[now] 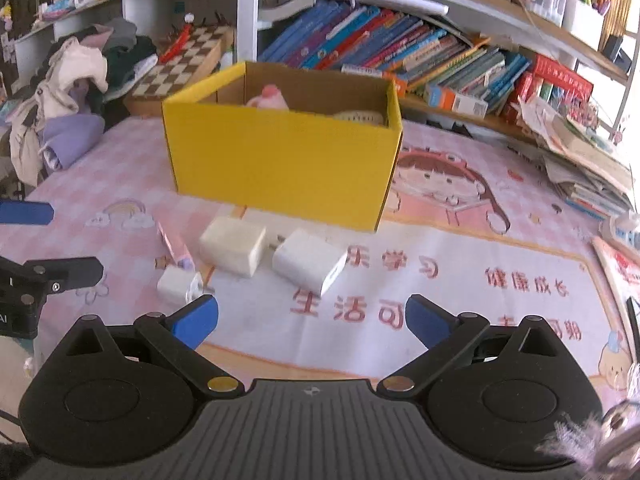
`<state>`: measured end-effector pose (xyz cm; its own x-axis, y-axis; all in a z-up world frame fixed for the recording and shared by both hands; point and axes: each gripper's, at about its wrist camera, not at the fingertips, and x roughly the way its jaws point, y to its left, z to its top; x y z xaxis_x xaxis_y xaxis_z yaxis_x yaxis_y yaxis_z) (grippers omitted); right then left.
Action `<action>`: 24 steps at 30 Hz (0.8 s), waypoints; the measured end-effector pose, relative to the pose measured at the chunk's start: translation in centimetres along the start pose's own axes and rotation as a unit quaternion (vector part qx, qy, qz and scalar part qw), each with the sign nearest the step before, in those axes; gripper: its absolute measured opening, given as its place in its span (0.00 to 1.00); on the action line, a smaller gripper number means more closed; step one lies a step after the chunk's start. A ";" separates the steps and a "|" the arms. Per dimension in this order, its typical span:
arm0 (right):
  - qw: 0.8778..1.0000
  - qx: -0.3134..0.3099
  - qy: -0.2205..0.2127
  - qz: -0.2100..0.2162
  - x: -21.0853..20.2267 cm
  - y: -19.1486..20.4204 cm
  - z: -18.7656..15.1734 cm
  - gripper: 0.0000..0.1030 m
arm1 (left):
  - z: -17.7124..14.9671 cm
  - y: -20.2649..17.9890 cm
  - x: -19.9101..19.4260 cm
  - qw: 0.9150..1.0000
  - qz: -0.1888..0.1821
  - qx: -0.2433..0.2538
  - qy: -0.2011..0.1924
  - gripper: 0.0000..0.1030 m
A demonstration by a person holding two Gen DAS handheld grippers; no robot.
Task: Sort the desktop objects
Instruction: 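Grasp the small white adapter with the left tool while the right tool approaches the large adapter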
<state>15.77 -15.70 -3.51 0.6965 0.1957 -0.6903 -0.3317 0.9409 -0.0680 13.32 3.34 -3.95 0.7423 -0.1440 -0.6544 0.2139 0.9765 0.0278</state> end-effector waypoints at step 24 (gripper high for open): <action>0.999 -0.030 0.016 0.022 1.3 0.5 0.4 0.95 | 0.0 -1.3 2.1 0.999 -0.009 0.026 0.045 0.93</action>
<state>16.76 -14.91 -4.12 0.6600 0.2272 -0.7161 -0.4003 0.9129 -0.0793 14.64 1.81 -5.33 0.6791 -0.1439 -0.7198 0.2606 0.9640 0.0532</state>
